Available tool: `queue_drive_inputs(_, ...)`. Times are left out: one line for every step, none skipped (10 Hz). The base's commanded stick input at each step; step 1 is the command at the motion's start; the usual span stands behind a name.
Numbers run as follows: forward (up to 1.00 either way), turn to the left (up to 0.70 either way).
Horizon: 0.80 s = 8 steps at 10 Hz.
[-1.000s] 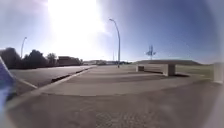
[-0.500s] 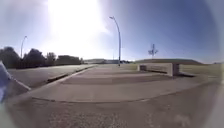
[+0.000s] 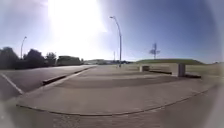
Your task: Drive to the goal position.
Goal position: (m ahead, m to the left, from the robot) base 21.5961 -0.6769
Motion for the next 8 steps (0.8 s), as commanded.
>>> queue_drive_inputs(1.0,0.0)
queue_drive_inputs(1.0,0.0)
queue_drive_inputs(1.0,0.0)
queue_drive_inputs(1.0,0.0)
queue_drive_inputs(1.0,0.0)
queue_drive_inputs(1.0,0.0)
queue_drive_inputs(1.0,0.0)
queue_drive_inputs(1.0,0.01)
